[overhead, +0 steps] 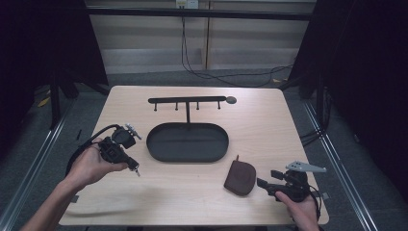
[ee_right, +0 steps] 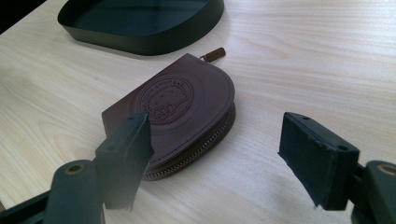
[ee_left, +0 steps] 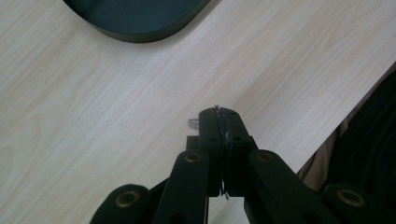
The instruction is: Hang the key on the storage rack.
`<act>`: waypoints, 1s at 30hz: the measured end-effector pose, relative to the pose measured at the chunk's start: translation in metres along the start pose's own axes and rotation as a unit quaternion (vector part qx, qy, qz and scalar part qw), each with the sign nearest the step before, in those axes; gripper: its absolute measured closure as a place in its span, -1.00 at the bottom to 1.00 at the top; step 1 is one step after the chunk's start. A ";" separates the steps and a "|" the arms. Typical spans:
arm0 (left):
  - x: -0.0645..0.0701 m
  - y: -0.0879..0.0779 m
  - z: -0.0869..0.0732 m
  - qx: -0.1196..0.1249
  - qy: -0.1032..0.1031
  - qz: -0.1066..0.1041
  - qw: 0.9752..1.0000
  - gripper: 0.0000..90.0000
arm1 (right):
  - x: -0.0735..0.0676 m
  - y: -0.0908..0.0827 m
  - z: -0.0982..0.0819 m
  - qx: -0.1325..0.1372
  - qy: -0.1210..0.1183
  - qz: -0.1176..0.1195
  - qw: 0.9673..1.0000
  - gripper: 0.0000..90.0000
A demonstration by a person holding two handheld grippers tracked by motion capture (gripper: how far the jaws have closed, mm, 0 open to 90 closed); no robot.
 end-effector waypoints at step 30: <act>-0.013 -0.029 0.034 0.002 -0.014 0.008 1.000 0.98 | 0.000 0.000 0.000 -0.003 0.001 -0.004 1.000 -0.46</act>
Point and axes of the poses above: each handheld gripper's, and its own axes: y roughly forward along the jaws, z roughly out of its top, x roughly to its right, the point moved 3 cm from there along y, roughly forward along the jaws, and after that the axes turned 6 degrees about -x, right-handed, at the moved point
